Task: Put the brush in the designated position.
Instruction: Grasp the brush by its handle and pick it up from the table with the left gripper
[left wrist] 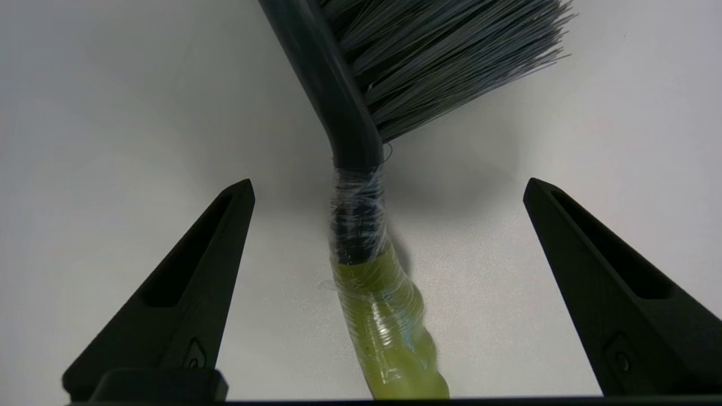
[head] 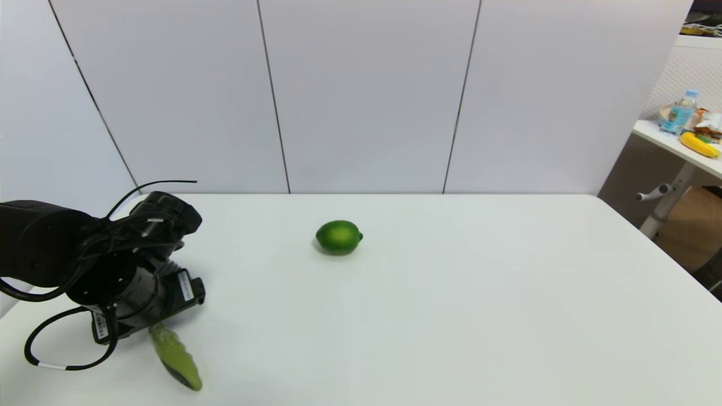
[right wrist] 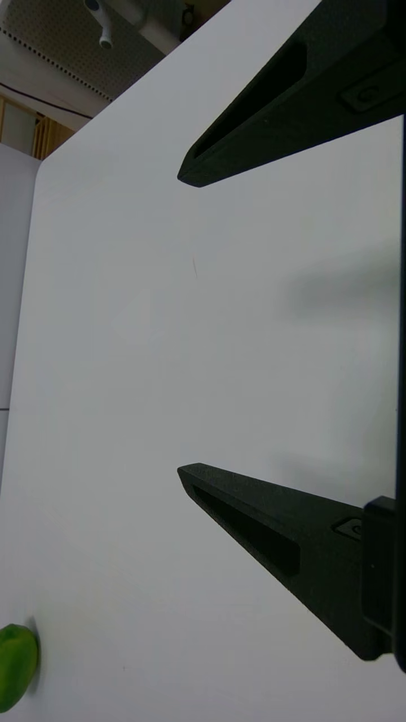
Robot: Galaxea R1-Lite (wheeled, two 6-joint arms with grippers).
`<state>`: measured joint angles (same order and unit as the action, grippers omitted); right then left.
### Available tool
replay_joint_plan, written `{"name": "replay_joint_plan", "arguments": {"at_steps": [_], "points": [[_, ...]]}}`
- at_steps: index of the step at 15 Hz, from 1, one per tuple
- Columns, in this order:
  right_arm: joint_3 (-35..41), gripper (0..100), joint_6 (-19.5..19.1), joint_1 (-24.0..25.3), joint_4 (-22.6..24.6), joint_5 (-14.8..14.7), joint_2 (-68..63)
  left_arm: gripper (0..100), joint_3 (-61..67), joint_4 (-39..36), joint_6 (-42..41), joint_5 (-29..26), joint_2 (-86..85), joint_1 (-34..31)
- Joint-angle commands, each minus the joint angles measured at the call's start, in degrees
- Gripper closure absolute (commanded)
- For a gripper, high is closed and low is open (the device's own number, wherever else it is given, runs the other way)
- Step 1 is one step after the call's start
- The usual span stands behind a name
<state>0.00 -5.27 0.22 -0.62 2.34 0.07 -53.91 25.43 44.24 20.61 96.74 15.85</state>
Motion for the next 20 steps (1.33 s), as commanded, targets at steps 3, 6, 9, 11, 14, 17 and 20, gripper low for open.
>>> {"name": "replay_joint_plan", "arguments": {"at_steps": [3, 6, 9, 11, 14, 17, 20], "points": [[0.09, 0, -0.01, -0.04, 0.01, 0.03, -0.07, 0, -0.06, -2.58, 1.38, 0.13, 1.08, -1.08], [0.09, 0, -0.01, 0.04, 0.01, 0.03, -0.07, 0, 0.03, -3.63, 3.13, 0.13, 1.08, -1.08], [0.09, 0, -0.09, -0.04, 0.01, 0.03, -0.07, 0, -0.06, -3.63, 3.57, 0.13, 1.08, -1.08], [0.09, 0, -0.09, 0.04, 0.01, 0.03, -0.07, 0, -0.06, -3.54, 3.57, 0.04, 0.99, -0.99], [0.09, 0, -0.01, 0.04, 0.01, 0.03, -0.07, 0, -0.32, -3.63, 3.57, -0.05, 1.08, -0.91], [0.09, 0, -0.09, 0.04, 0.01, 0.03, -0.07, 0, -0.32, -3.63, 3.57, -0.14, 0.99, -0.82], [0.09, 0, -0.01, 0.04, 0.01, 0.03, -0.07, 0, 0.03, -3.37, 3.66, -0.14, 0.64, -0.82]]}}
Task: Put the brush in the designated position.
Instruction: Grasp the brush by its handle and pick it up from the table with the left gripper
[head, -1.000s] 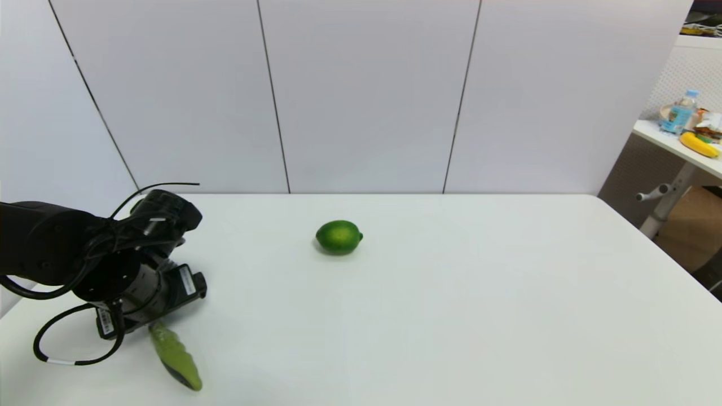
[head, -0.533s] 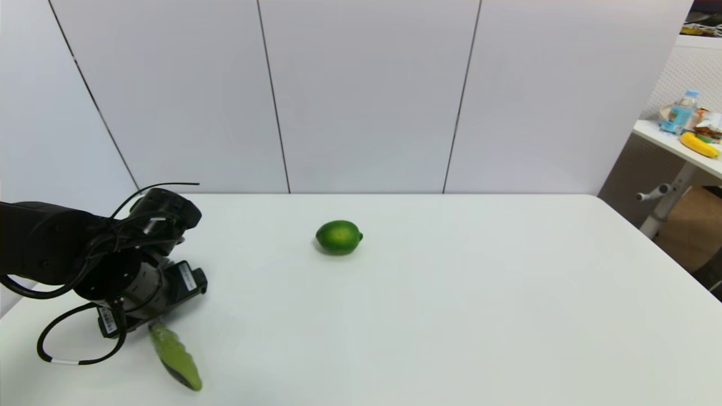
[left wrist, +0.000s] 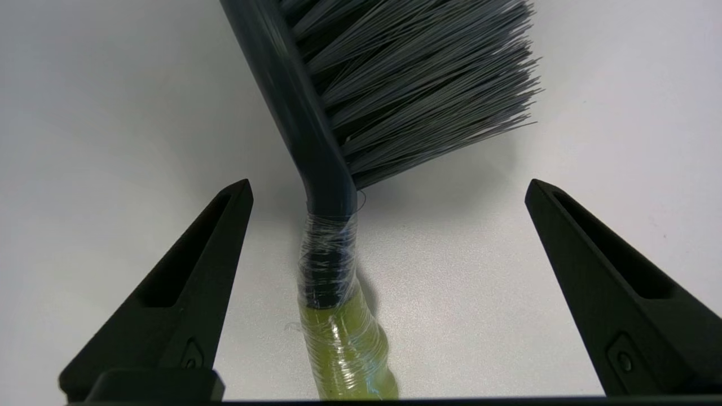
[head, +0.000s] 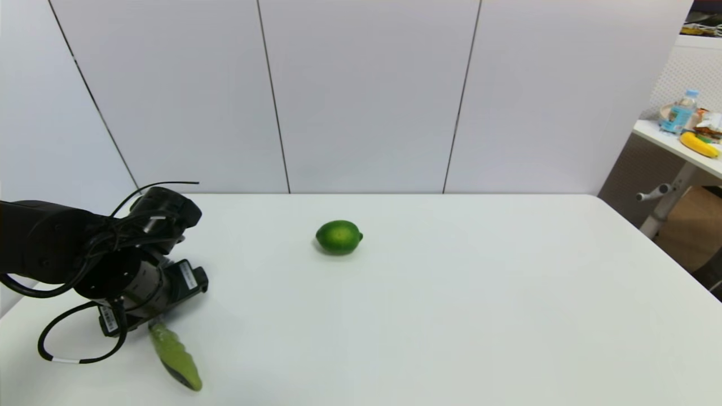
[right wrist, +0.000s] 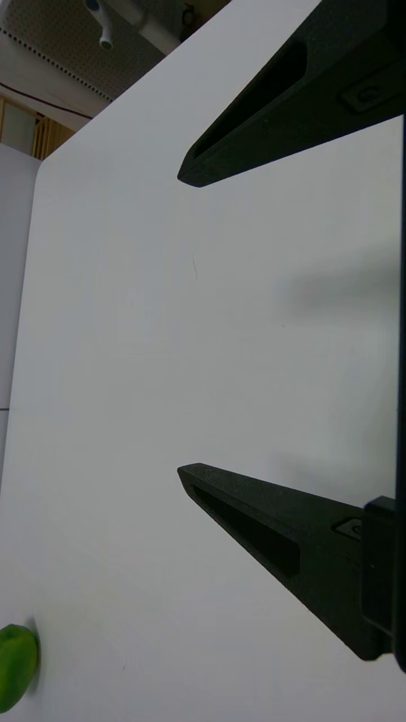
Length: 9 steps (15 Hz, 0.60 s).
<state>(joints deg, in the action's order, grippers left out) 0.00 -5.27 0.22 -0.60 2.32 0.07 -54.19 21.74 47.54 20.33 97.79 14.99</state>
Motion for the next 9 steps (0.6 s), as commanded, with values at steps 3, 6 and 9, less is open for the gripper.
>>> {"name": "replay_joint_plan", "arguments": {"at_steps": [3, 6, 9], "points": [[0.09, 0, -0.09, -0.04, -0.02, 0.06, -0.07, 0, 1.28, 0.5, 1.32, 0.23, -1.03, 0.12], [0.09, 0, -0.01, 0.04, -0.02, 0.06, -0.07, 0, 1.72, 0.41, 1.5, 0.32, -0.94, 0.12], [0.09, 0, -0.09, 0.04, -0.02, 0.06, -0.07, 0, 2.07, 0.24, 1.76, 0.23, -0.76, 0.12]]}}
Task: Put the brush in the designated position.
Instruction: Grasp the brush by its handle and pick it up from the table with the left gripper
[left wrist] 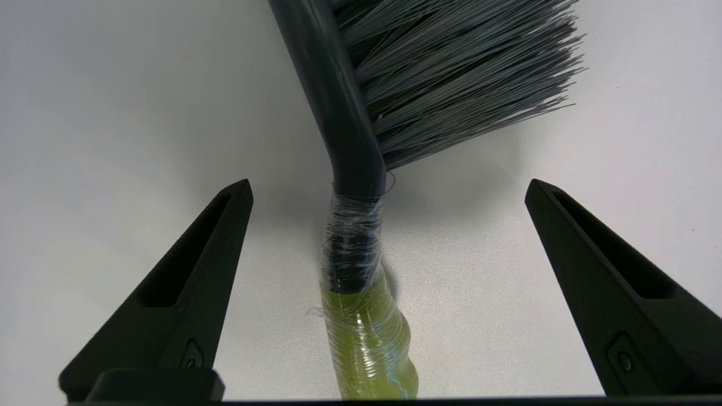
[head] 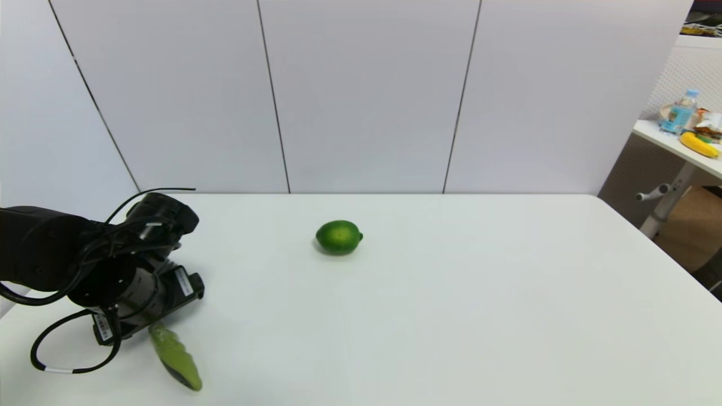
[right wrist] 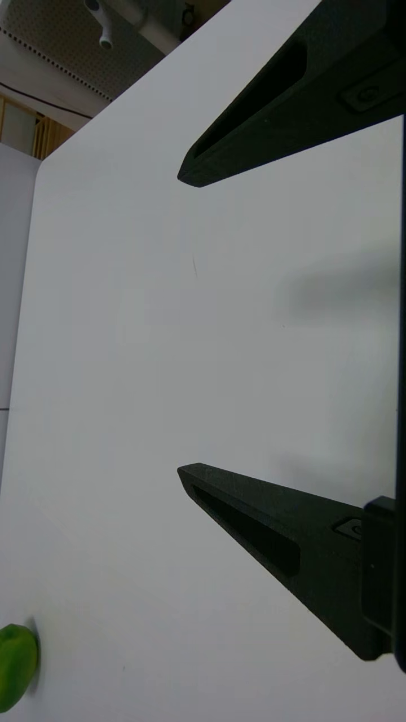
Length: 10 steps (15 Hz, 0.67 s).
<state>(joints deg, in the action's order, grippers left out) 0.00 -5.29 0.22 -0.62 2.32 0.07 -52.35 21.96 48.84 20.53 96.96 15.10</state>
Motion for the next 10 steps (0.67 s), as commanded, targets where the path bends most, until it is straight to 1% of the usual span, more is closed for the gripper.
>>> {"name": "replay_joint_plan", "arguments": {"at_steps": [1, 8, 10], "points": [[0.09, 0, -0.07, 0.04, 0.01, 0.06, -0.07, 0, 0.23, 0.02, 0.47, 0.04, 0.16, 0.01], [0.09, 0, -0.07, 0.04, 0.01, 0.06, -0.07, 0, -0.21, 0.46, 0.82, -0.31, 0.51, 0.01], [0.09, 0, -0.07, 0.04, 0.01, 0.06, -0.07, 0, -0.3, 0.46, 1.53, -1.46, 0.51, -0.07]]}}
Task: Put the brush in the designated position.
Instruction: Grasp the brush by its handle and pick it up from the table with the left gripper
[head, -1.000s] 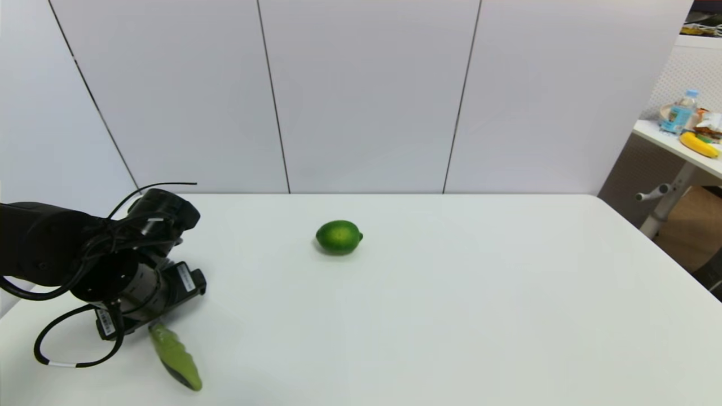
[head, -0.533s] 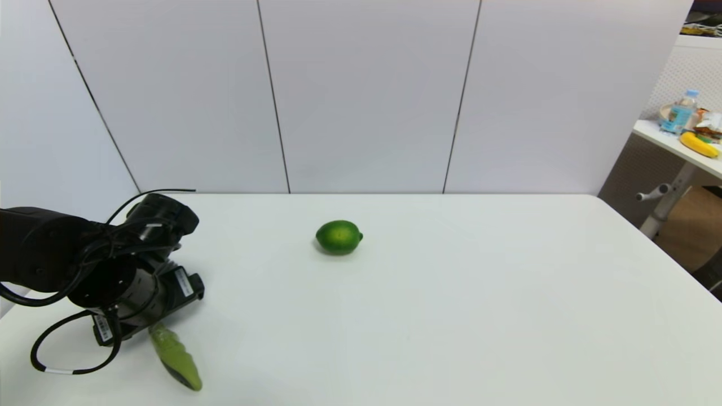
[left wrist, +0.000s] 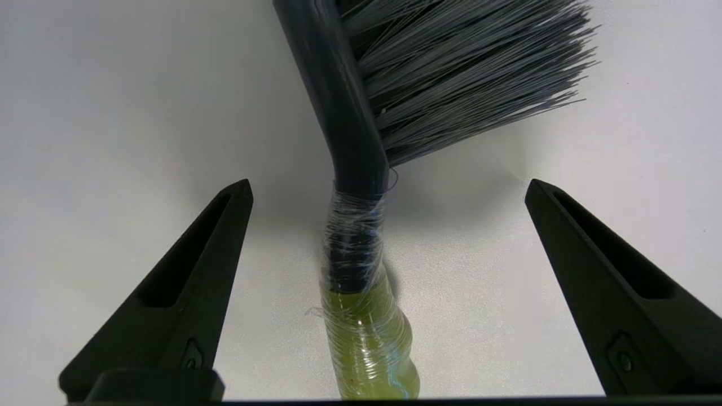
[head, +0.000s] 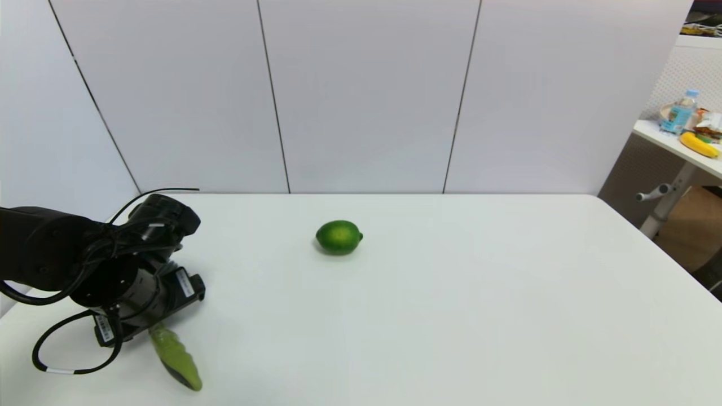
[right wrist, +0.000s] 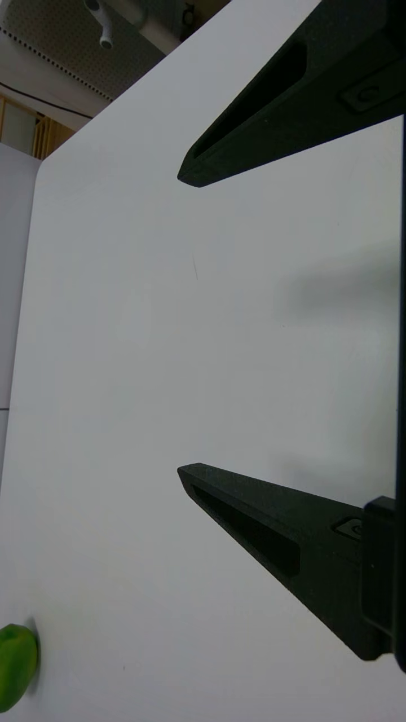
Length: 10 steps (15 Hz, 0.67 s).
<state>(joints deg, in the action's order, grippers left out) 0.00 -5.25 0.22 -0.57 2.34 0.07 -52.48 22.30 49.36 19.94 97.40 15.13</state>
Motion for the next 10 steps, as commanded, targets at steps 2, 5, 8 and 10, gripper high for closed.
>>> {"name": "replay_joint_plan", "arguments": {"at_steps": [2, 5, 8, 10], "points": [[0.09, 0, -0.11, 0.04, -0.04, 0.03, -0.07, 0, -0.25, 1.17, 1.35, -1.22, 0.07, -0.1], [0.09, 0, -0.02, 0.04, -0.04, 0.03, -0.07, 0, -0.69, 3.19, 1.35, -1.22, 0.07, -0.19], [0.09, 0, -0.02, 0.04, -0.04, 0.03, -0.07, 0, -1.13, 3.19, 1.27, -1.22, 0.16, -0.19], [0.09, 0, -0.11, 0.04, -0.04, 0.03, -0.07, 0, -1.13, 3.19, 1.09, -1.22, 0.16, -0.19]]}}
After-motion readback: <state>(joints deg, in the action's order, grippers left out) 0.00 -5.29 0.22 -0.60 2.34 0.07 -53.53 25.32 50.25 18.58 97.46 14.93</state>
